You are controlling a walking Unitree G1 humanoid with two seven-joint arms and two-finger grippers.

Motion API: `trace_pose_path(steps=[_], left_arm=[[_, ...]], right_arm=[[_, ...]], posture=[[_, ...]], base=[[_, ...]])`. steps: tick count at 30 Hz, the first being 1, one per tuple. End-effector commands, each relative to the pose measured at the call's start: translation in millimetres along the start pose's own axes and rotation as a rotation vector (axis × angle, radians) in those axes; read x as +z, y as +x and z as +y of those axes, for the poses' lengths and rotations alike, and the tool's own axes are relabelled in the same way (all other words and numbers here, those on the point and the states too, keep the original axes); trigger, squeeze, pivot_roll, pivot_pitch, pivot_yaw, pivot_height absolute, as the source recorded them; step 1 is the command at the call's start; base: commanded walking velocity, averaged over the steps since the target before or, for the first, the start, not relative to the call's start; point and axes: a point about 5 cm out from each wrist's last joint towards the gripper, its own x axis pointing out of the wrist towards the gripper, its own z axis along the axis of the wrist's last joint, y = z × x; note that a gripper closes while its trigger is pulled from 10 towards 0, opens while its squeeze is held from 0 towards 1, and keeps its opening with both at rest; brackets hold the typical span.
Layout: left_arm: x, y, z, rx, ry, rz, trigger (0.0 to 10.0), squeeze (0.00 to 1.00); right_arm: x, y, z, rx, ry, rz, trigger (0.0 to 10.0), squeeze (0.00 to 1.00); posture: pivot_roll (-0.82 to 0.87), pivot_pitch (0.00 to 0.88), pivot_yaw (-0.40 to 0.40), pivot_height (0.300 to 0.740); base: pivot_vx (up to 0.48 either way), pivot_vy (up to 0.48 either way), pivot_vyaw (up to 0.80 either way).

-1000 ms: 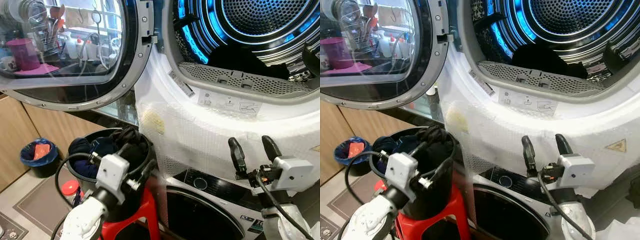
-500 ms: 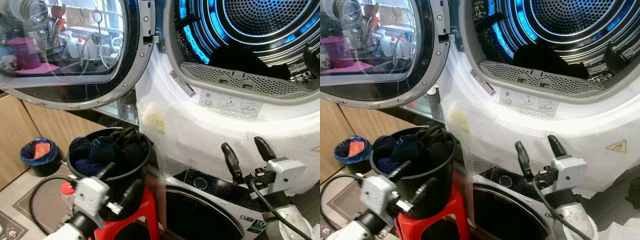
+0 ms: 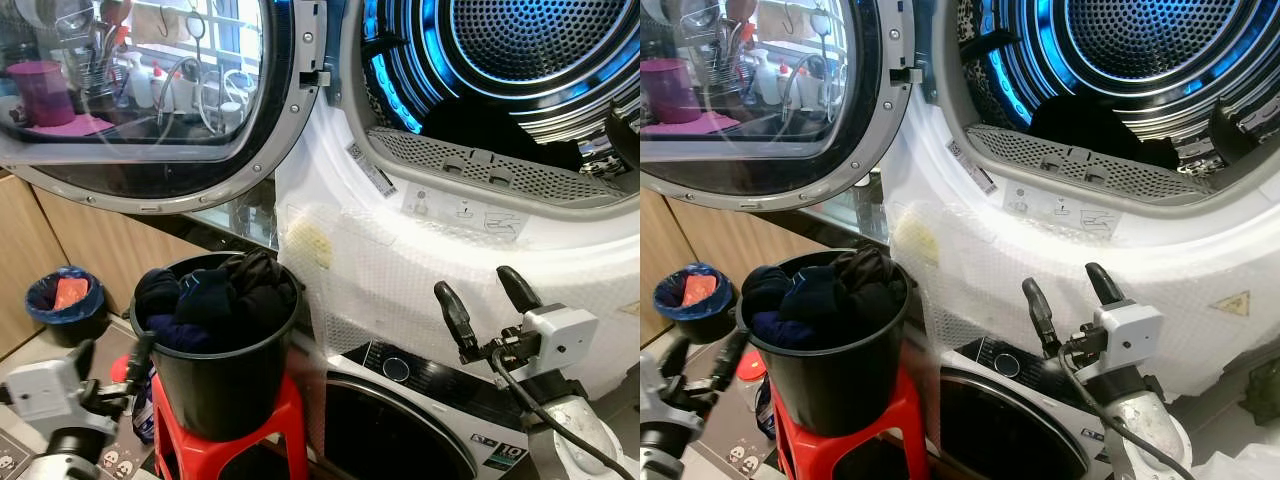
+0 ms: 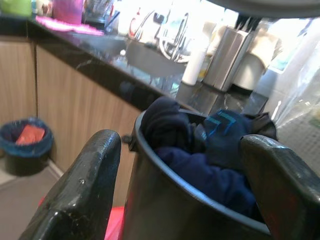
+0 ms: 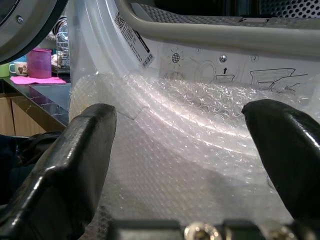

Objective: Clothes washing

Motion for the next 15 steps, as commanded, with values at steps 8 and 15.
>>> trace_pose_path(steps=[8,15], left_arm=[[-4.8,35.4,2.1,0.018,-0.036,0.076,10.0,0.00],[-6.3,69.2,-0.5,0.020,-0.086,0.151,10.0,0.00]], right_arm=[[4.6,2.4,6.7,0.051,0.011,0.002,10.0,0.00],[13.3,-5.0,26.8,0.211,0.051,0.019,10.0,0.00]], posture=[[0.06,0.050,-0.071,0.740],[0.04,0.067,-0.060,0.740]], base=[[0.000,0.000,0.00],[0.000,0.000,0.00]])
